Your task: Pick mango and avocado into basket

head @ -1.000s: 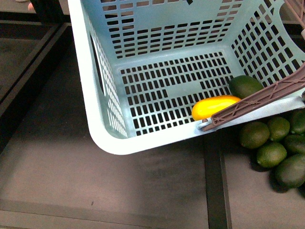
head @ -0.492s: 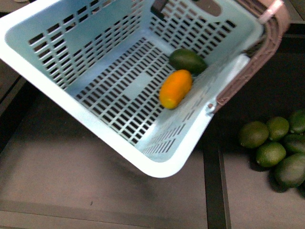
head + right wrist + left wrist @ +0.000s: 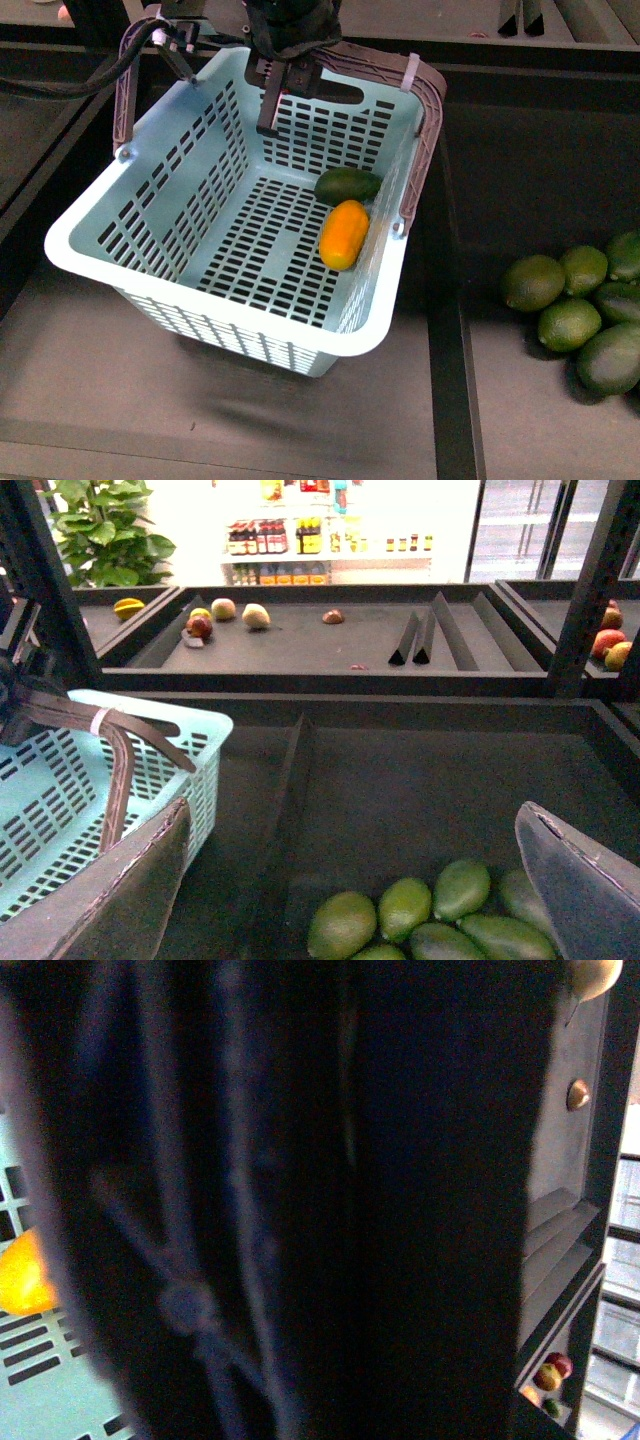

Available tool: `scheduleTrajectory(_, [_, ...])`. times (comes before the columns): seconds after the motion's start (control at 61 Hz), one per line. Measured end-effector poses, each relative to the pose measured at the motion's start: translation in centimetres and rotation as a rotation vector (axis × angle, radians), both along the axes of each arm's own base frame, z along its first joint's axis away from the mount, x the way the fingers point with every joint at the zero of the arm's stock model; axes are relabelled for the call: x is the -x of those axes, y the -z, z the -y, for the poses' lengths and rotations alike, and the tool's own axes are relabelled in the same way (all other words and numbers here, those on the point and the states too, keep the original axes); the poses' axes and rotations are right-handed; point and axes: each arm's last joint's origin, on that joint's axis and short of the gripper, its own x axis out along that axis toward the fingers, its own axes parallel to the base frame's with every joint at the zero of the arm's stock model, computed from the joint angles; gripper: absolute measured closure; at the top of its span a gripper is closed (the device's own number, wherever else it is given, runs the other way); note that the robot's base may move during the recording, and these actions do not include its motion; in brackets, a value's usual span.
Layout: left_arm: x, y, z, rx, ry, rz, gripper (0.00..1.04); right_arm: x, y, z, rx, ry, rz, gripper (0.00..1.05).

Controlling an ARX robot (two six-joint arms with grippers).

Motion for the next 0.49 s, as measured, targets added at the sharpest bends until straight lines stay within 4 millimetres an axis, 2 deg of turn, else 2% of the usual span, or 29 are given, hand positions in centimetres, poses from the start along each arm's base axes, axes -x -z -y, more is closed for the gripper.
scheduleTrajectory(0.098, [-1.1,-0.1,-1.0,0.018,-0.03,0.012,0.79,0.0,0.0,0.0,0.0,0.0,0.0,0.09])
scheduleTrajectory(0.213, [-1.4,-0.1,-1.5,0.023,-0.035,0.024,0.79,0.0,0.0,0.0,0.0,0.0,0.0,0.09])
scheduleTrajectory(0.361, [-0.7,1.3,-1.8,0.042,-0.011,-0.005,0.8,0.0,0.0,0.0,0.0,0.0,0.0,0.09])
scheduleTrajectory(0.492, [0.1,1.1,-2.1,0.051,-0.009,-0.023,0.8,0.0,0.0,0.0,0.0,0.0,0.0,0.09])
